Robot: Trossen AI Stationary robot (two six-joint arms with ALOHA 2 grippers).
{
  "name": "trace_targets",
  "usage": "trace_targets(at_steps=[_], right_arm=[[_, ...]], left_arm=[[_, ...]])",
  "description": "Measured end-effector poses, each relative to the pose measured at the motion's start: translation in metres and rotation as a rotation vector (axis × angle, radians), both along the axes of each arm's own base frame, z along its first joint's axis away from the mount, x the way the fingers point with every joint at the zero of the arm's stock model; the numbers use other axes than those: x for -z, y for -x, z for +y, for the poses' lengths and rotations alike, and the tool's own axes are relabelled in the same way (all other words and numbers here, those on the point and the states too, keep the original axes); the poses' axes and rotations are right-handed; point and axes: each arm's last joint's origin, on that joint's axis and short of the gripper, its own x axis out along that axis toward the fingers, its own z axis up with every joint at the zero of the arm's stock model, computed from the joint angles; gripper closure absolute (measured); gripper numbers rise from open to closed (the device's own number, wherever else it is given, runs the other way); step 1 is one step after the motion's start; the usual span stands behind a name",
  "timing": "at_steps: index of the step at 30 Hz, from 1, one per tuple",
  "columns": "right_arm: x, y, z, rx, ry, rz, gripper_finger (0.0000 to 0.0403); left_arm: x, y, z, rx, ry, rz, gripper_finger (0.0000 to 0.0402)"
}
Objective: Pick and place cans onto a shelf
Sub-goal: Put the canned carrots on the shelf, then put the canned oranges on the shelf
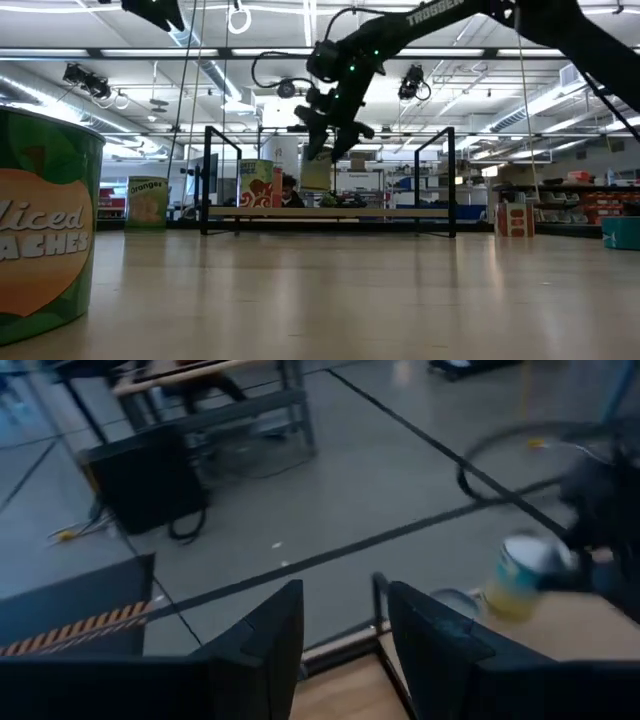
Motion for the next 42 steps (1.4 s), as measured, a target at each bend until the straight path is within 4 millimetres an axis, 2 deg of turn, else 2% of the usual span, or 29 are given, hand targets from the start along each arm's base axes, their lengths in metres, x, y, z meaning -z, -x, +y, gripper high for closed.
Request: trace_targets(at_steps=[5, 13, 19, 25, 28, 35, 42], right_arm=[[0.020, -0.010, 0.001, -0.003, -0.020, 0.024, 0.0136], [0.027, -0.015, 0.001, -0.025, -0.005, 0.021, 0.0112], [0.027, -0.015, 0.001, -0.029, -0.001, 0.027, 0.0086], [0.020, -0.015, 0.005, -0.045, 0.002, 0.012, 0.0081], [0.014, -0.012, 0.008, -0.038, -0.018, -0.002, 0.0080], [-0.016, 0.001, 0.015, 0.001, 0.020, -0.020, 0.0080], [-0.070, 0.023, 0.027, -0.005, 0.089, -0.134, 0.0080]], left_arm=[[-0.003, 0.000, 0.012, -0.029, 0.006, -0.062, 0.0248], [-0.011, 0.000, 0.023, 0.004, -0.013, -0.121, 0.0243], [-0.009, 0.004, 0.029, 0.009, 0.011, -0.108, 0.0206], [-0.007, 0.010, 0.036, 0.032, 0.103, -0.194, 0.0166], [0.000, 0.014, 0.040, -0.002, 0.156, -0.157, 0.0152], [0.018, 0.027, 0.049, -0.136, 0.287, -0.009, 0.0145], [0.030, 0.035, 0.045, -0.286, 0.426, -0.058, 0.0145]])
